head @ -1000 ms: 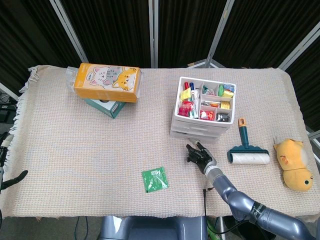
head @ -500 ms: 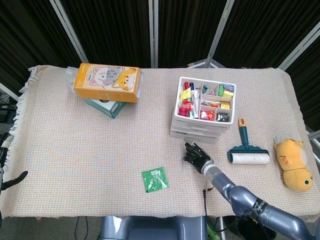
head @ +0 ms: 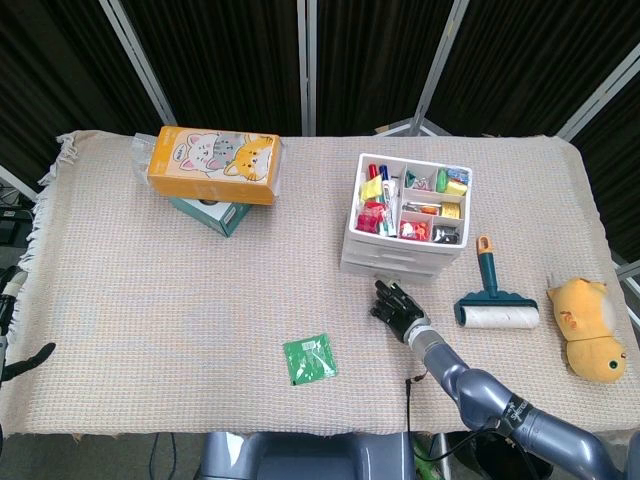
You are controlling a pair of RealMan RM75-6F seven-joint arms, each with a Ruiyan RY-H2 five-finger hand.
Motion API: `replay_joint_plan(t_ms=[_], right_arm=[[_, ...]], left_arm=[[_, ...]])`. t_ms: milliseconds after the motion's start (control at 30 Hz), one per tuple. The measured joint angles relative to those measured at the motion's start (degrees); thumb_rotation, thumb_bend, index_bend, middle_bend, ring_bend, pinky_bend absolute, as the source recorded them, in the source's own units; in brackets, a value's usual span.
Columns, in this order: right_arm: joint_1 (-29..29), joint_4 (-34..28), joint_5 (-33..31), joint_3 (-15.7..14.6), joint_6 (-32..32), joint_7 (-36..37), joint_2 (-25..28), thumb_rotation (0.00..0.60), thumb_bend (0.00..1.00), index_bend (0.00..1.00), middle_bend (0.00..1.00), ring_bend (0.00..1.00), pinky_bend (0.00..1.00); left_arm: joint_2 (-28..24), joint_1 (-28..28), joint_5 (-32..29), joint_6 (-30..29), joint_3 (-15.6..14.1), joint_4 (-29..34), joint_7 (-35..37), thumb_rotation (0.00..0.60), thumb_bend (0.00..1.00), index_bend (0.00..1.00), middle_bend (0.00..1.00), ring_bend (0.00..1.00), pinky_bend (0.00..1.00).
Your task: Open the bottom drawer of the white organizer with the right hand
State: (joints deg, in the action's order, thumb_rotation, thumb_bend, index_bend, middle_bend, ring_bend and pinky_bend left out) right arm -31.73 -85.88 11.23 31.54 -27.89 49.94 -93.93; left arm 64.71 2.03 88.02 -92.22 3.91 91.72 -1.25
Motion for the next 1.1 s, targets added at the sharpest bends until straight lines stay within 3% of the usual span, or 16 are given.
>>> replay_joint_plan(t_ms=[633, 1100], right_arm=[[2.06, -0.91, 0.86, 1.23, 3.88, 0.21, 0.58, 0.600, 0.30, 0.33, 0.80, 0.84, 0.72], [4.66, -3.82, 3.39, 0.10, 4.35, -0.39, 1.52, 0.600, 0.30, 0.33, 0.80, 0.84, 0.72]], left_arm=[[-0.09, -0.11, -0.06, 0.06, -0.17, 0.56, -1.15, 0.600, 0.04, 0.00, 0.00, 0.00, 0.00], [-0.13, -0.28, 0.49, -0.24, -0.47, 0.87, -1.62, 0.600, 0.04, 0.00, 0.00, 0.00, 0.00]])
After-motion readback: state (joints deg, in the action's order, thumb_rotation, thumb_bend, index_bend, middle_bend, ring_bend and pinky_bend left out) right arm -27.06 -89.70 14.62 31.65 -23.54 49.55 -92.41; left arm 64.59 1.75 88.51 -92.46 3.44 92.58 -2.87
